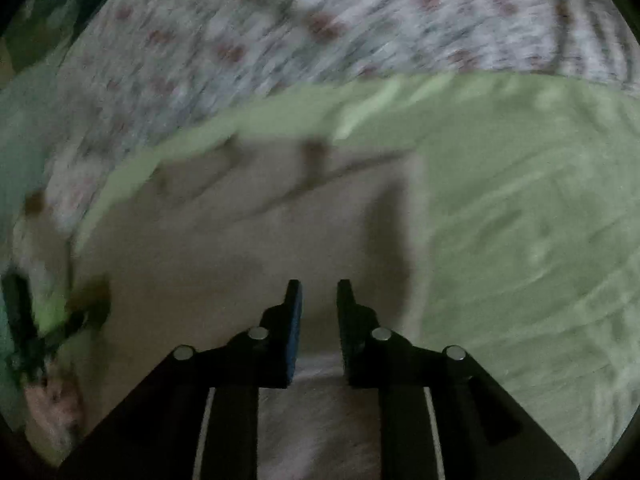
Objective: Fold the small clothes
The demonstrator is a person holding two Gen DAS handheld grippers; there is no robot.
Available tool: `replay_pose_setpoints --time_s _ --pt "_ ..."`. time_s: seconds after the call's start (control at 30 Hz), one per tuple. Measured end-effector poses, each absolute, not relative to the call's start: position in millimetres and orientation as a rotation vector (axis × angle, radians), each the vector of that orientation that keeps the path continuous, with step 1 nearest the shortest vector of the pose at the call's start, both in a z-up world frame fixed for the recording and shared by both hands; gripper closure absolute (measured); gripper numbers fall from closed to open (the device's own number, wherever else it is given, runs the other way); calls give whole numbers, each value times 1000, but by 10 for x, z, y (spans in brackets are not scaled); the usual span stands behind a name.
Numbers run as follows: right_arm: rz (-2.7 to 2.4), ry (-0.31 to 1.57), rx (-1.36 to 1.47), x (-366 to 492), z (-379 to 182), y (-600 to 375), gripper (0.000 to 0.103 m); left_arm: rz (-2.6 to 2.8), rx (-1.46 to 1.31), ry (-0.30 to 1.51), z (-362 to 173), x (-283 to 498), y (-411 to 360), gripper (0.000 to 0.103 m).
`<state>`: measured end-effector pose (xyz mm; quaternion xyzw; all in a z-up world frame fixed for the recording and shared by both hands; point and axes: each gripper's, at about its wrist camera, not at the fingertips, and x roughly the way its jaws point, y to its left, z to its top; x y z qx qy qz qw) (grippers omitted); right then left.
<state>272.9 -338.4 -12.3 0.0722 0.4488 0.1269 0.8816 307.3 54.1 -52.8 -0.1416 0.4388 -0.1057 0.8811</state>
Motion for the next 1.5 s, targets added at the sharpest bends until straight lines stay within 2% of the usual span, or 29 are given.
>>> replay_pose_setpoints --time_s 0.1,0.2,0.27,0.33,0.4,0.5,0.53,0.57,0.6,0.63,0.67,0.77,0.9,1.0,1.03,1.07,1.13,1.17,1.23,1.4,1.5 --pt "175 1022 94 2789 -405 -3417 83 -218 -298 917 -511 3004 635 92" --pt "169 1025 260 2763 -439 -3702 84 -204 -286 898 -425 2849 831 91" --pt "156 991 250 2668 -328 -3713 82 -168 -281 884 -358 2764 1002 91" --pt "180 965 272 2534 -228 -3710 73 -115 -281 864 -277 2701 1204 91" --pt "223 951 308 2402 -147 -3681 69 -64 -303 853 -208 2685 1430 92" --pt "267 934 336 2181 -63 -3606 69 17 -299 831 -92 2750 1718 91" --pt "290 934 350 2111 -43 -3567 68 55 -288 828 -56 2802 1804 81" --pt "304 935 355 2100 -42 -3490 68 90 -283 827 -29 2874 1893 61" --pt "320 935 357 2039 -23 -3425 68 137 -282 826 -6 2961 1993 50" --pt "344 936 355 1978 -8 -3356 66 179 -282 825 7 3033 2068 29" --pt "356 940 355 1998 -19 -3245 65 229 -279 822 14 3126 2164 23" --pt "398 955 367 1918 -36 -3135 62 318 -277 838 34 3430 2424 17" --pt "418 970 376 1841 -54 -3073 62 419 -246 899 -66 3879 2680 16" --pt "423 976 387 1827 -66 -3079 62 474 -212 938 -192 4101 2782 20" --pt "422 980 387 1835 -75 -3076 62 483 -189 956 -251 4170 2799 36" --pt "422 986 389 1839 -85 -3077 62 484 -176 970 -292 4207 2809 66" --pt "422 995 394 1829 -111 -3093 62 446 -196 985 -364 4228 2869 90" --pt "421 998 393 1821 -117 -3097 62 438 -204 973 -356 4205 2892 94" --pt "417 997 392 1808 -112 -3107 62 411 -222 935 -302 4097 2940 96" --pt "421 976 399 1768 -40 -3114 62 317 -283 838 -92 3703 2921 96" --pt "432 967 404 1758 -1 -3087 62 214 -280 776 111 3467 2659 97"
